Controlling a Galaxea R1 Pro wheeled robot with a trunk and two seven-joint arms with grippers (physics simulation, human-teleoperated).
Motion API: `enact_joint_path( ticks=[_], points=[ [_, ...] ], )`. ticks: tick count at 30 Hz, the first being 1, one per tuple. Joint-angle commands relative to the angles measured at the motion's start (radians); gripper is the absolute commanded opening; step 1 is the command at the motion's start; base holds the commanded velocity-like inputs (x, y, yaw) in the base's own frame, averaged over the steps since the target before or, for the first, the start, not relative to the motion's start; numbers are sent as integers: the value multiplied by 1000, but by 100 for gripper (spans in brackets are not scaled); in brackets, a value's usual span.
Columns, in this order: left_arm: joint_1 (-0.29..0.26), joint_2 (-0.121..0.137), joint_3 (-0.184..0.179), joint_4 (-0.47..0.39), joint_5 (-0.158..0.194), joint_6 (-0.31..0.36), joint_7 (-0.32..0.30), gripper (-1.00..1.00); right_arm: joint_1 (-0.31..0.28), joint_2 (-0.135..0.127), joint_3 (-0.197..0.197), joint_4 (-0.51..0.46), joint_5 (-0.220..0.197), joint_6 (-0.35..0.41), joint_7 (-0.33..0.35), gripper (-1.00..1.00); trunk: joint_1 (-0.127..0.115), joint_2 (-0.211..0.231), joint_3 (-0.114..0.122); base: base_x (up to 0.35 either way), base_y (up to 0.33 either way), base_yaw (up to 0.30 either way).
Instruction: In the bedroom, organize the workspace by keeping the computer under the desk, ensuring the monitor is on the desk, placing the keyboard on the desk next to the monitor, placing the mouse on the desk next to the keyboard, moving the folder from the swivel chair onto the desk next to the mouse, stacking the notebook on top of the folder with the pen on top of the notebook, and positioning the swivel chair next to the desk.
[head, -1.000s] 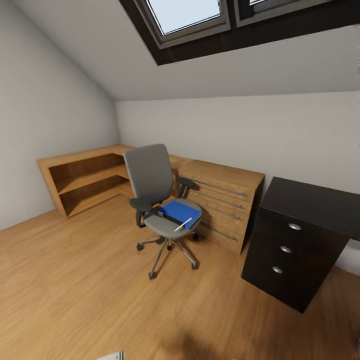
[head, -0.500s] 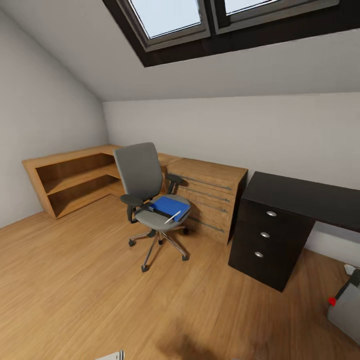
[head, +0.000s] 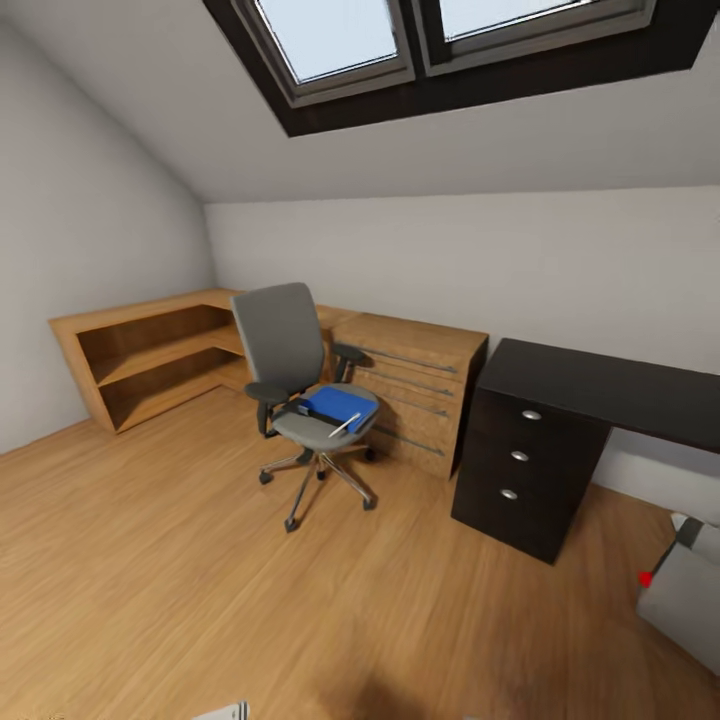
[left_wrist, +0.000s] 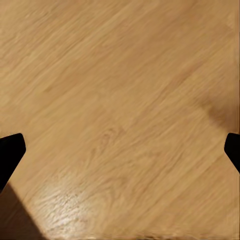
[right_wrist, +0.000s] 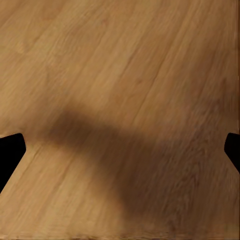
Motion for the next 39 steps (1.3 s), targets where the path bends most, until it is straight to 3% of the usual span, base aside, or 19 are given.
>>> enact_joint_path(
  ticks=[1, 39],
  points=[
    [0, 1, -4, -1, 7, 1, 7, 100, -1, -1, 8, 0, -11, -6, -6, 100, -1, -1, -1, -329, 54, -160],
    [0, 1, -4, -2, 8, 3, 7, 100, -1, 0, 10, 1, -13, -31, -5, 100, -1, -1, 27, -334, -13, -186]
  ],
)
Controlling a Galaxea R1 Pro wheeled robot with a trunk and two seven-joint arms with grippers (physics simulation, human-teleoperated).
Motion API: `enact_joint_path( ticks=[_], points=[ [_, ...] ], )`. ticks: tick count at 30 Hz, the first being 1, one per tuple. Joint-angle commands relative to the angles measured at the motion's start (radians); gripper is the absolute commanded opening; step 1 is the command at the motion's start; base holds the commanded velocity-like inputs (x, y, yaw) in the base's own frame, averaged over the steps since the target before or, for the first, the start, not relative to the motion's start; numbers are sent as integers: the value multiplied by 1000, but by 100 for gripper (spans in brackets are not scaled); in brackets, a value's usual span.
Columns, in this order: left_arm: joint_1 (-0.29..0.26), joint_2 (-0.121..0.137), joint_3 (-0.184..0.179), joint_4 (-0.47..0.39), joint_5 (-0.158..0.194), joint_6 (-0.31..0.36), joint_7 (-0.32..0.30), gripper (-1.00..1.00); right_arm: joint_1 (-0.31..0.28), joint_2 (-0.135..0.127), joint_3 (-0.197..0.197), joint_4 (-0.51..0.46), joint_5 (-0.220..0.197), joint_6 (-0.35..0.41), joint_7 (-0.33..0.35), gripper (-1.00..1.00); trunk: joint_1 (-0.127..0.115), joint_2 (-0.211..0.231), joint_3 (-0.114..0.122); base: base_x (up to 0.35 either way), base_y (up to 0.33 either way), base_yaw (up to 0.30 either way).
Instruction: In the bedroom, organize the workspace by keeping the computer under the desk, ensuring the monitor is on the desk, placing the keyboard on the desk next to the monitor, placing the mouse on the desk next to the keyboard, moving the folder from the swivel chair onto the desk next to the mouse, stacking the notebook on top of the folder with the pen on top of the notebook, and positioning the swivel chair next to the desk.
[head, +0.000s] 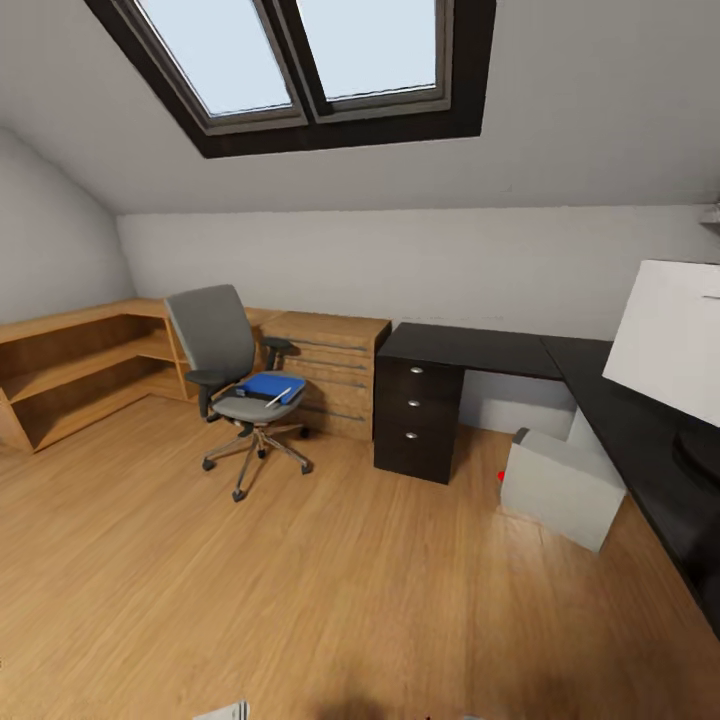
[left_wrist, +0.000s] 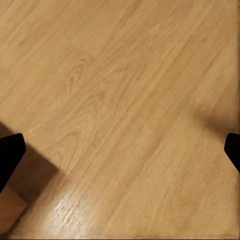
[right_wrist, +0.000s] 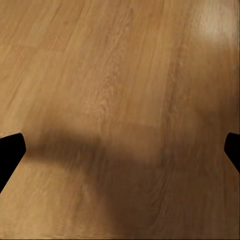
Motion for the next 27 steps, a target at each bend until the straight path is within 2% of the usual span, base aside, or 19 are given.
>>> enact_joint_path(
  ticks=[1, 3, 14, 27],
  points=[
    [0, 1, -4, -2, 7, 1, 7, 100, -1, -1, 8, 0, -10, -6, -5, 100, -1, -1, -1, -315, -178, -4],
    [0, 1, -4, -2, 7, 1, 7, 100, -1, -1, 8, 0, -10, -6, -6, 100, -1, -1, -1, -315, -180, -2],
    [0, 1, 0, -2, 9, 1, 10, 100, -1, -2, 9, 0, -9, -11, -6, 100, -43, 76, 34, -308, -129, 0],
    [0, -10, 1, -8, 10, 0, 18, 100, -1, -1, 19, 0, -10, -35, -5, 100, -93, 167, 74, -24, -2, 0]
  ],
)
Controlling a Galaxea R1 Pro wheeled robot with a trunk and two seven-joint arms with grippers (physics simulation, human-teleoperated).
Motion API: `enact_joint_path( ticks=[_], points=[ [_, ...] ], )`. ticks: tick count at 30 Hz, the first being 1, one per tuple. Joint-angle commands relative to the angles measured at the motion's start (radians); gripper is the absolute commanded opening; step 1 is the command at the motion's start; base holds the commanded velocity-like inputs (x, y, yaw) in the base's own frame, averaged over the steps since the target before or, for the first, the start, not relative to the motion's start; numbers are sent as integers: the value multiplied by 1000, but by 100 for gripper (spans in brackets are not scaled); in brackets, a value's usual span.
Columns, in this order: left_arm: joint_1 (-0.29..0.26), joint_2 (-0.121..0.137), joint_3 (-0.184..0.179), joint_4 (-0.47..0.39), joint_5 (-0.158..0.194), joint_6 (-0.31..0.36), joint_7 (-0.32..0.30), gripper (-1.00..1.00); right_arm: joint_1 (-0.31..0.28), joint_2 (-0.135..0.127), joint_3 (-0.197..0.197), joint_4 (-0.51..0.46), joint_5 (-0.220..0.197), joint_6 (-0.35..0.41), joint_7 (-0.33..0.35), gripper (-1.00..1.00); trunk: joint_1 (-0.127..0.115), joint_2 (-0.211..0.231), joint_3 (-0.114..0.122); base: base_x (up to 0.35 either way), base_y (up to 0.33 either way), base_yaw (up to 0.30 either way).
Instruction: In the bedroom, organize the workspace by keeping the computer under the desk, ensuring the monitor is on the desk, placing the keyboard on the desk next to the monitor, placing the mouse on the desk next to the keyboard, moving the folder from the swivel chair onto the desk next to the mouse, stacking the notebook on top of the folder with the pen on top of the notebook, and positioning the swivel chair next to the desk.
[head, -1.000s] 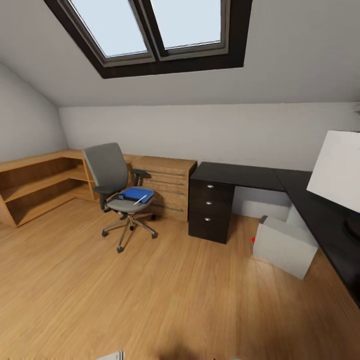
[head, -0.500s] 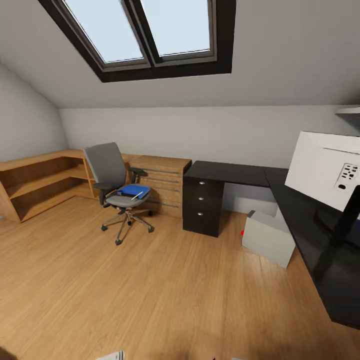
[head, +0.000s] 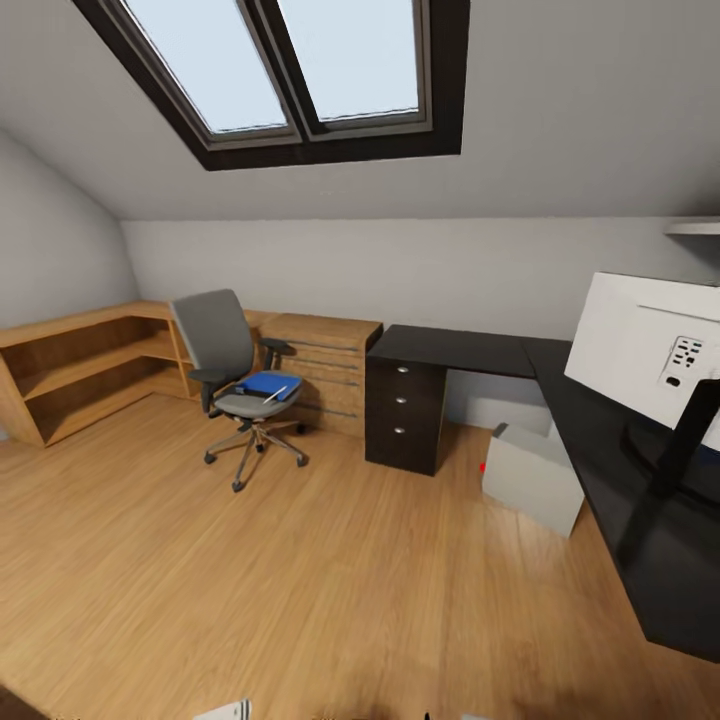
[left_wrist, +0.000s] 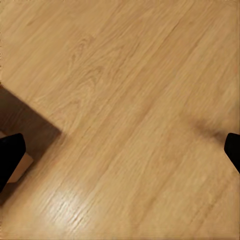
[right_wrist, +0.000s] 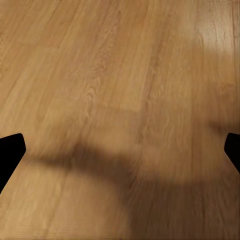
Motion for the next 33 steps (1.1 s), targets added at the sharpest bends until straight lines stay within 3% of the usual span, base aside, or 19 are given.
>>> enact_joint_path(
  ticks=[1, 9, 19, 30, 33],
  points=[
    [-1, 1, -4, -1, 7, 1, 7, 100, -1, -1, 8, 0, -10, -6, -6, 100, -4, 7, 2, -214, 0, 0],
    [-1, 1, -4, 0, 8, 1, 7, 100, -1, -1, 8, 0, -11, -6, -6, 100, -35, 63, 27, -323, 0, -27],
    [-1, 1, -4, 2, 7, 3, 1, 100, -1, 0, 5, 0, -13, -6, -7, 100, -73, 133, 59, -325, 0, -231],
    [-1, 0, -2, 2, 10, 3, 4, 100, -1, 0, 5, 4, -13, -6, -6, 100, -115, 210, 93, -69, 0, -270],
    [-1, -11, -2, 6, 10, 6, 1, 100, -1, 1, 5, 30, -13, -6, -6, 100, -127, 231, 103, -4, 0, -271]
  ],
)
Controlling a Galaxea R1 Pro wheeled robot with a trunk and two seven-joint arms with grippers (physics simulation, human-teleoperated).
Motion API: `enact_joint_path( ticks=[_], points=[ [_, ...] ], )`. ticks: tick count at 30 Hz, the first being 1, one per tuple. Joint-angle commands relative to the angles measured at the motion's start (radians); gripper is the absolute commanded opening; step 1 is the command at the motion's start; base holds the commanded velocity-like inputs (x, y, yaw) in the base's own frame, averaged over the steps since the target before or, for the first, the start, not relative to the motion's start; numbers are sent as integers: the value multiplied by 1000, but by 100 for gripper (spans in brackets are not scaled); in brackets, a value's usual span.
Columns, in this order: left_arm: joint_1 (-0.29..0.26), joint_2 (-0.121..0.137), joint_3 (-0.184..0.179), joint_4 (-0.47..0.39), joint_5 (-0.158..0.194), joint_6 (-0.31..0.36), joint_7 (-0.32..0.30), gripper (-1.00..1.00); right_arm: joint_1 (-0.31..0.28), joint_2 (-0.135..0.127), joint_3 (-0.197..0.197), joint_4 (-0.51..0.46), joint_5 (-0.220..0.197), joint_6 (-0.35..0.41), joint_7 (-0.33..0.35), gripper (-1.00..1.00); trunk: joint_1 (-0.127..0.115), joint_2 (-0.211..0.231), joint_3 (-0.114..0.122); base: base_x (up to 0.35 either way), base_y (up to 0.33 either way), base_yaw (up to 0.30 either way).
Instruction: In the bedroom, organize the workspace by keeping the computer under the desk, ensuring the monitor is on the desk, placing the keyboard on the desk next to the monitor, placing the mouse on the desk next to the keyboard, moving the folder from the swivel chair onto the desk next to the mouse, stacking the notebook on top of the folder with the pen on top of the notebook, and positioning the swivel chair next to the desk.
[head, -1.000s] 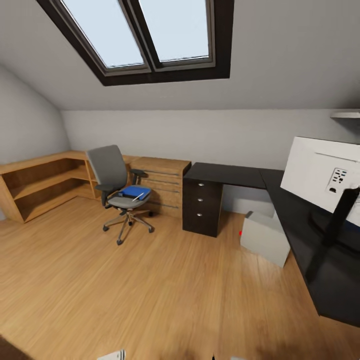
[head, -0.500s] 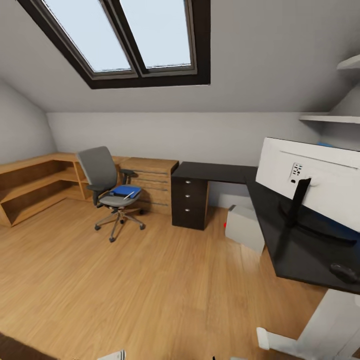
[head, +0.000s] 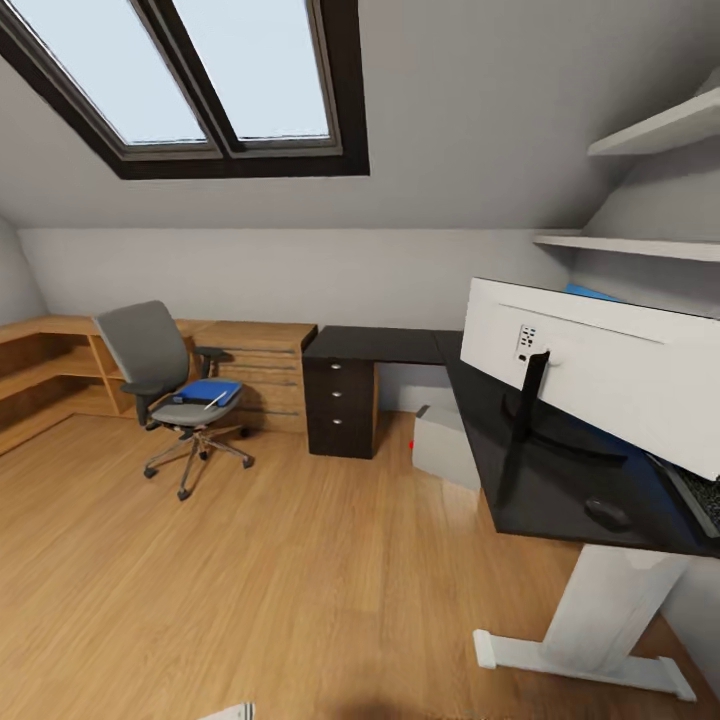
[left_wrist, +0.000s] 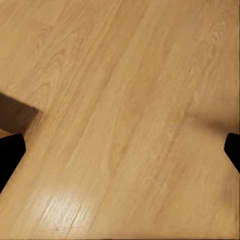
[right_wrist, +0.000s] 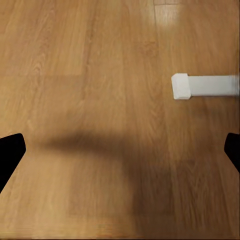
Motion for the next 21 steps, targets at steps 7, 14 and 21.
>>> enact_joint_path(
  ticks=[7, 14, 21],
  points=[
    [0, -7, -4, 14, 7, 6, 5, 100, -1, 7, 9, 17, -6, -6, -6, 100, -27, 49, 21, -1, 0, -247],
    [0, -6, -3, 20, 6, 5, 5, 100, -1, 8, 9, 16, -6, -7, -6, 100, -54, 98, 43, 0, 0, -18],
    [0, -6, -3, 18, 6, 3, 6, 100, -1, 8, 9, 16, -6, -7, -6, 100, -81, 147, 65, 0, 0, -1]
  ],
)
